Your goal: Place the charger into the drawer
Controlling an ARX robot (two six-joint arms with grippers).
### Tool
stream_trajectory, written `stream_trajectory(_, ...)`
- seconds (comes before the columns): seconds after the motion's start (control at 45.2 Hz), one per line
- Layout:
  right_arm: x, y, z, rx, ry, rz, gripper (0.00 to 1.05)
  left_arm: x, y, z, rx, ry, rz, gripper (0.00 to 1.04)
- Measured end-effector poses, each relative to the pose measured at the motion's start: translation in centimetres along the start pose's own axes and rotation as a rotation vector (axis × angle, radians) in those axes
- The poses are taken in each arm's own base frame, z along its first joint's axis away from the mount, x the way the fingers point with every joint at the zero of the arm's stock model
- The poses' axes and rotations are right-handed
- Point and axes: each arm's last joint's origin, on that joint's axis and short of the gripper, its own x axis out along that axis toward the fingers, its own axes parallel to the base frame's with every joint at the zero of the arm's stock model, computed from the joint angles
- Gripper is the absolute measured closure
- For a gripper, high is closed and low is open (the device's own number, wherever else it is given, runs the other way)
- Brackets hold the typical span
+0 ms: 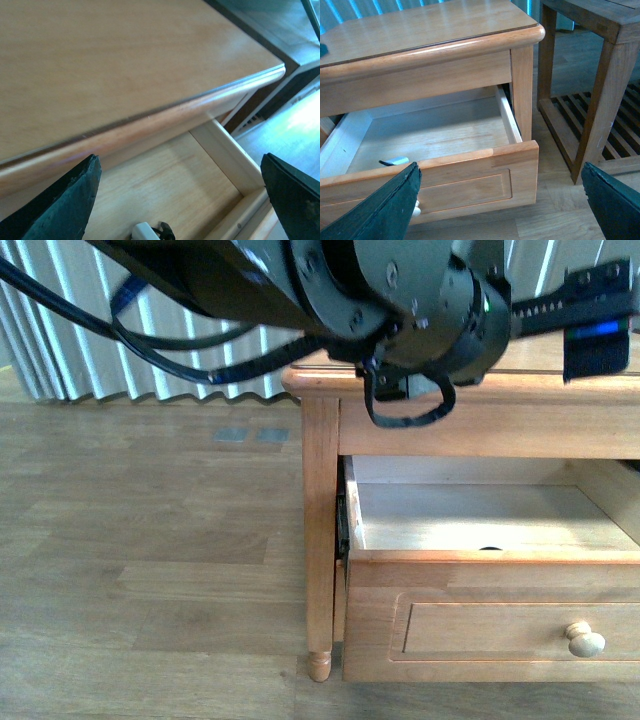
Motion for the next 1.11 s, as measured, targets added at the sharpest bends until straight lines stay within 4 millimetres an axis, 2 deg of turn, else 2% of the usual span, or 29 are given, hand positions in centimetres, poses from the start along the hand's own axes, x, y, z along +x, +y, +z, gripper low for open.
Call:
stream_trajectory(0.199, 0.0, 0.0, 0.0, 0.000, 0.000, 0.000, 0.08, -3.7, 0.0, 2.3, 0.054, -0.129, 0.138, 0.06)
stream_trajectory(0.354, 0.0, 0.0, 0.0, 0.000, 0.000, 0.000, 0.08, -7.3, 0.8, 2.4, 0.059, -0.217, 0.312, 0.06)
stream_trajectory(0.42, 0.0, 0.0, 0.0, 0.000, 0.000, 0.000, 0.08, -9.6, 1.4, 2.1, 0.043, -0.262, 0.426, 0.06)
stream_trajectory(0.597, 0.0, 0.0, 0.0, 0.000, 0.000, 0.000, 0.08, -16.6, 2.0, 0.5, 0.000, -0.349, 0.658, 0.06)
stream_trajectory(0.642, 0.0, 0.0, 0.0, 0.000, 0.000, 0.000, 0.08, -17.8, 1.9, -0.1, -0.005, -0.356, 0.689, 0.06)
stream_trajectory(0.885, 0.0, 0.0, 0.0, 0.000, 0.000, 0.000, 0.08, -23.6, 2.0, -4.4, -0.080, -0.362, 0.870, 0.06)
stream_trajectory(1.04, 0.0, 0.0, 0.0, 0.000, 0.000, 0.000, 0.08, -26.6, 2.5, -6.9, -0.167, -0.389, 0.955, 0.06)
stream_trajectory(1.106, 0.0, 0.0, 0.0, 0.000, 0.000, 0.000, 0.08, -27.2, 2.6, -7.4, -0.199, -0.409, 0.959, 0.06)
